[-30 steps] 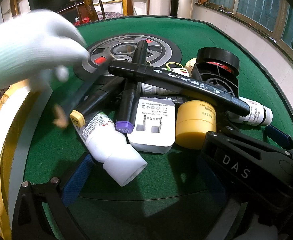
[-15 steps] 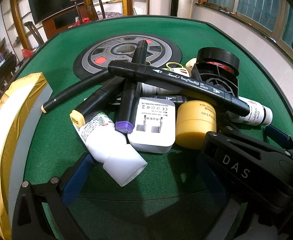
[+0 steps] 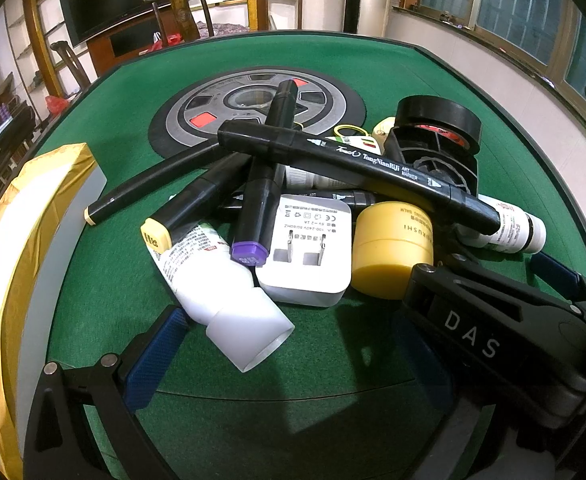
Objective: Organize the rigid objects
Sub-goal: 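Move the left tool toward the white bottle with the yellow cap, then close the left gripper on the white bottle with the yellow cap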
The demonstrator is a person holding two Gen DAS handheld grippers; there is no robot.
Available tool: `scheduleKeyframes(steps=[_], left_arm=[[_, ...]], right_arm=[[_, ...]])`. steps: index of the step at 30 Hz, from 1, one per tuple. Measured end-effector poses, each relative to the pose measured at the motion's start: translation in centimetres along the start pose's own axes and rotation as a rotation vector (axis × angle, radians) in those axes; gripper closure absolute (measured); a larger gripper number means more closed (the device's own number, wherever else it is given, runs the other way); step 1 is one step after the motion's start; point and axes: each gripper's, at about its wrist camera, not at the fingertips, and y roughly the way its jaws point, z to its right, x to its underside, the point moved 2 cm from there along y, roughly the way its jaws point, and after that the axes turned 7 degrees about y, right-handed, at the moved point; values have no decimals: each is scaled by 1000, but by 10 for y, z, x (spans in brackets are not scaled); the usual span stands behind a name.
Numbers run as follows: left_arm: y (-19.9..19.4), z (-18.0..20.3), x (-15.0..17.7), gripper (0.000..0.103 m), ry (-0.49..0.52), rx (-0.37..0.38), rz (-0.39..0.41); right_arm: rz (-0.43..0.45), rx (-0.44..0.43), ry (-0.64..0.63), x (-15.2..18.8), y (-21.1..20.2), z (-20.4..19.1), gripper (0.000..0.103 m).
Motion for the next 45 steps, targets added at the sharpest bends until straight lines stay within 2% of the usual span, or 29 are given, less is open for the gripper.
scheduleKeyframes(steps=[6, 11, 16, 19, 21, 23, 25, 26, 27, 28, 29, 30, 31, 32, 33, 34, 35, 38, 40, 45], left_arm=[[1, -1, 0, 0, -3, -7, 0], [-1, -2, 2, 1, 19, 18, 3], [-21, -1, 9, 13, 47, 49, 32], [-49, -6, 15, 15, 64, 50, 117], [-78, -16, 19, 15, 77, 24, 225], [-106, -30, 22, 15, 80, 3, 327], [-132, -45, 24, 15, 67, -7, 429], [-146, -54, 25, 14, 60, -14, 498], [-159, -64, 27, 8, 55, -25, 562], [-166, -72, 28, 3, 57, -20, 600], [-167, -79, 28, 0, 57, -13, 612], [-165, -84, 27, 0, 56, -14, 600], [-158, -88, 24, 0, 58, -18, 565], [-149, -90, 22, 1, 59, -17, 499], [-141, -92, 21, 2, 51, -11, 449], [-132, -94, 21, 3, 39, 7, 410], [-124, -94, 23, 3, 29, 29, 377], [-102, -91, 23, 3, -6, 19, 299], [-90, -90, 21, 7, -49, 67, 254], [-57, -81, 15, 10, -137, 126, 154]], right_arm=[[-1, -1, 1, 0, 0, 0, 1], [-56, -33, -60, -1, 0, -2, 0], [-98, -82, -109, 6, -12, 3, 0], [-108, -112, -72, 8, -21, 11, 2], [-66, -103, -58, 7, -34, 21, 5], [-8, -133, -38, 5, -54, 30, 5], [135, -195, 20, -2, -91, 44, 5], [210, -235, 54, -4, -108, 51, 5], [292, -319, 106, -5, -127, 62, 5], [330, -460, 167, -4, -138, 74, 0], [308, -581, 216, -6, -137, 82, 0], [222, -659, 245, -6, -128, 84, 0], [106, -681, 238, -5, -113, 80, 0], [58, -654, 220, -4, -102, 75, 1], [63, -587, 204, -2, -93, 75, 6], [78, -510, 192, 1, -84, 76, 7], [71, -472, 191, 3, -76, 76, 7], [41, -459, 234, 11, -51, 89, 12], [24, -446, 264, 13, -42, 98, 21], [18, -445, 282, 12, -32, 98, 22]])
